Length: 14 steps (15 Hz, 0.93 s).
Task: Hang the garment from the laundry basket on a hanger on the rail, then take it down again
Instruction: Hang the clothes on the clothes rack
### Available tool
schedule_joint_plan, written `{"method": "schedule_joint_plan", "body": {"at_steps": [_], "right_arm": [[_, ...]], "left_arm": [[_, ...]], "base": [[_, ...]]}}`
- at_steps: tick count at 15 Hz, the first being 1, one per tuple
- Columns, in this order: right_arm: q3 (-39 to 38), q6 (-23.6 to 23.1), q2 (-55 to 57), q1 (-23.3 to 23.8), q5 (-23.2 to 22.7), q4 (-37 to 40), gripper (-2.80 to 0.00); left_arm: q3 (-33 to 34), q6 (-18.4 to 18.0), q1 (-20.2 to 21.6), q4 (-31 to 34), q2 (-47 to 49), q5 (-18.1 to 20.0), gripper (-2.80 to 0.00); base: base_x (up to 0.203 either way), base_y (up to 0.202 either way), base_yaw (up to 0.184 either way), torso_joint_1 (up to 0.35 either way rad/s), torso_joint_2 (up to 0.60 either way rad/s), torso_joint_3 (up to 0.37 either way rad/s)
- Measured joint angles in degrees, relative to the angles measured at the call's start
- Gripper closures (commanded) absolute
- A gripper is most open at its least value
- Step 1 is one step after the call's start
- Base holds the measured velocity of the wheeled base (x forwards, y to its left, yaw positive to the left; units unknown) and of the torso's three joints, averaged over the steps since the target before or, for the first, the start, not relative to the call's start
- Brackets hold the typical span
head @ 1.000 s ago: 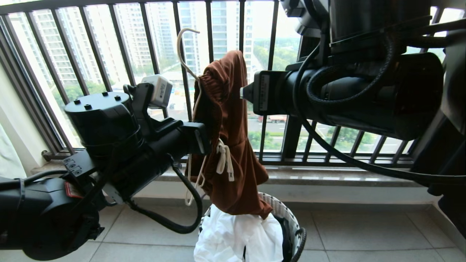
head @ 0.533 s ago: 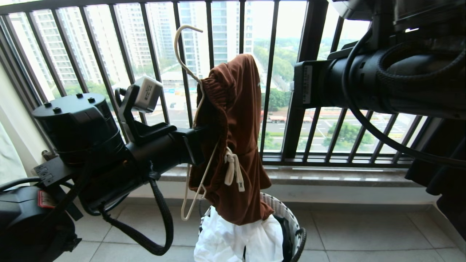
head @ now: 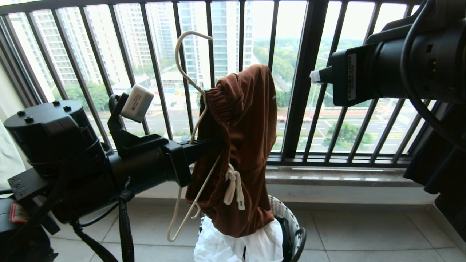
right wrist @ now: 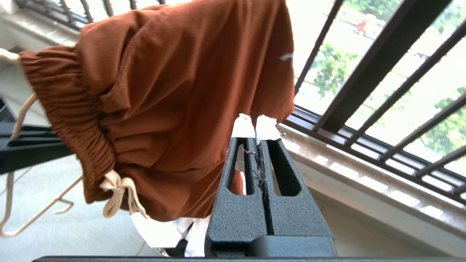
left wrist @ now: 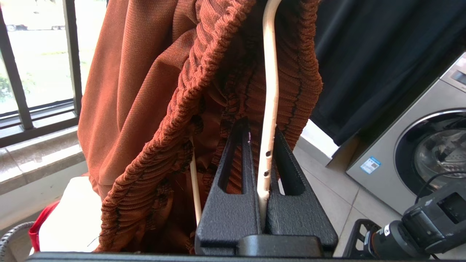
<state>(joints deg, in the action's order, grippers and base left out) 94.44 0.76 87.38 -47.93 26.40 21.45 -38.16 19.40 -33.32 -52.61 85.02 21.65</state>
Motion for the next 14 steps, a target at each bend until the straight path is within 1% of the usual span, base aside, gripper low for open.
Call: {"method": "schedule_joint_plan", "body": {"at_steps": [4, 5, 7, 9, 11, 13, 14], "right_arm": [[-2.0, -9.6, -2.6, 0.0, -9.3, 0.0, 0.0], [-2.2, -11.9, -2.8, 0.3, -11.2, 0.0, 0.0], [-2.2, -15.1, -2.7, 1.5, -13.6, -0.3, 0.0], [-1.5, -17.5, -1.7, 4.2, -16.3, -0.5, 0.0], [-0.3, -20.2, -0.1, 8.2, -20.0, -0.6, 0.0], [1.1, -22.6, 1.5, 12.3, -25.1, -0.3, 0.0], [2.0, -23.3, 2.3, 14.1, -27.8, 0.1, 0.0]], "left_arm": [[0.9, 0.0, -0.8, 0.2, -0.9, 0.4, 0.0], [1.2, 0.0, -1.5, 0.2, -1.1, 0.4, 0.0], [1.8, 0.0, -2.8, 0.2, -1.3, 0.4, 0.0], [2.2, 0.0, -4.0, 0.6, -1.4, 0.4, 0.0], [2.5, 0.0, -5.1, 1.8, -1.7, 0.4, 0.0], [2.5, 0.0, -5.4, 2.3, -2.0, 0.7, 0.0], [2.5, 0.1, -5.4, 2.4, -2.1, 1.9, 0.0]], "base": [[0.0, 0.0, 0.0, 0.0, 0.0, 0.0], [0.0, 0.0, 0.0, 0.0, 0.0, 0.0], [0.0, 0.0, 0.0, 0.0, 0.0, 0.0], [0.0, 0.0, 0.0, 0.0, 0.0, 0.0], [0.0, 0.0, 0.0, 0.0, 0.0, 0.0], [0.0, 0.0, 0.0, 0.0, 0.0, 0.0], [0.0, 0.0, 0.0, 0.0, 0.0, 0.0]]}}
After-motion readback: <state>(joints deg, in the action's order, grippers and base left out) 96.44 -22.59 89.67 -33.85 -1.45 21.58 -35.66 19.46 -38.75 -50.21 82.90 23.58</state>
